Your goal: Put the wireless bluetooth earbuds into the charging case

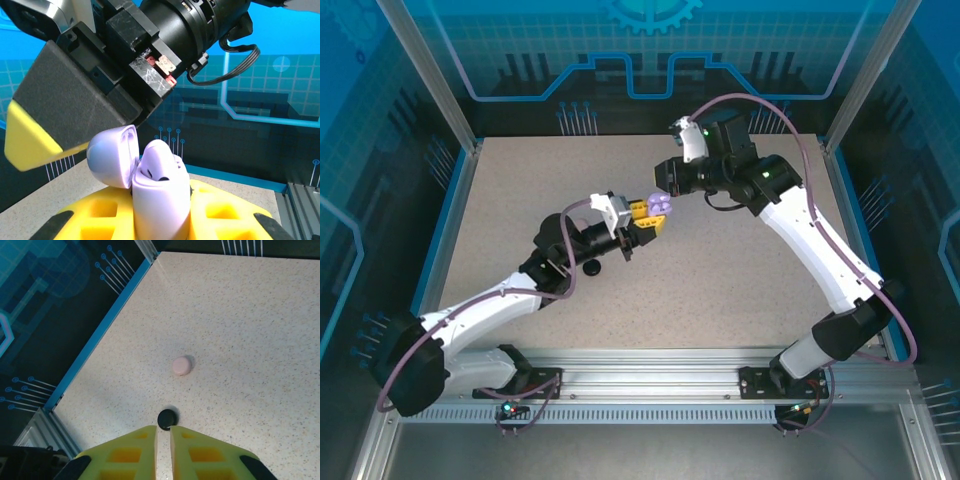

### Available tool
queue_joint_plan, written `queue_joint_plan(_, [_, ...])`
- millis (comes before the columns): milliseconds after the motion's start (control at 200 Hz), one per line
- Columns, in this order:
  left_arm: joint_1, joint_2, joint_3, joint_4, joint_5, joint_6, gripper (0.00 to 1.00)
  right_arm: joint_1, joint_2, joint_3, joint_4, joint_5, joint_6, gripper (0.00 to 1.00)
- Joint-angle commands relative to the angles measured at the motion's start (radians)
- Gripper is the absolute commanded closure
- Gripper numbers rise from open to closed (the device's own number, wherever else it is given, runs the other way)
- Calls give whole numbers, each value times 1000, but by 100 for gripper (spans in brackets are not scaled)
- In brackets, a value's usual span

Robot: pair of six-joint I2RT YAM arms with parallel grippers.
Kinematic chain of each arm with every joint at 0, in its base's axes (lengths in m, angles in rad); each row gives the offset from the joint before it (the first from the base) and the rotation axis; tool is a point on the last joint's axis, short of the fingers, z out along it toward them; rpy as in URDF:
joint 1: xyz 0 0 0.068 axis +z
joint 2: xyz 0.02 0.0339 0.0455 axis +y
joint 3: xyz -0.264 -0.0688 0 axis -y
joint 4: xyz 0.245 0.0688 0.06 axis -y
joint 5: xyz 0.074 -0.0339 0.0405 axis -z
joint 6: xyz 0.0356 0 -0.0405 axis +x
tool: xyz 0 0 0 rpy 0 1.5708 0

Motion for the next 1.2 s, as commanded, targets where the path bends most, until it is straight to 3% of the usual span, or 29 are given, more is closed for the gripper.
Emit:
queue_joint_plan(0, [-9,13,42,17,-6,-1,100,23,-39,-27,-32,-34,-18,86])
queue_joint_plan(575, [-11,28,52,11,-63,3,100,48,-243,-199,-2,15,43,87])
queue_joint_plan(880, [-10,36,27,9,-91,-27,100,-76,-330,-280,47,107,122,74])
queue_joint_plan(1196, [-11,80,-36,60,-128,-120,100,-177,-456,-546,75,198,157,65])
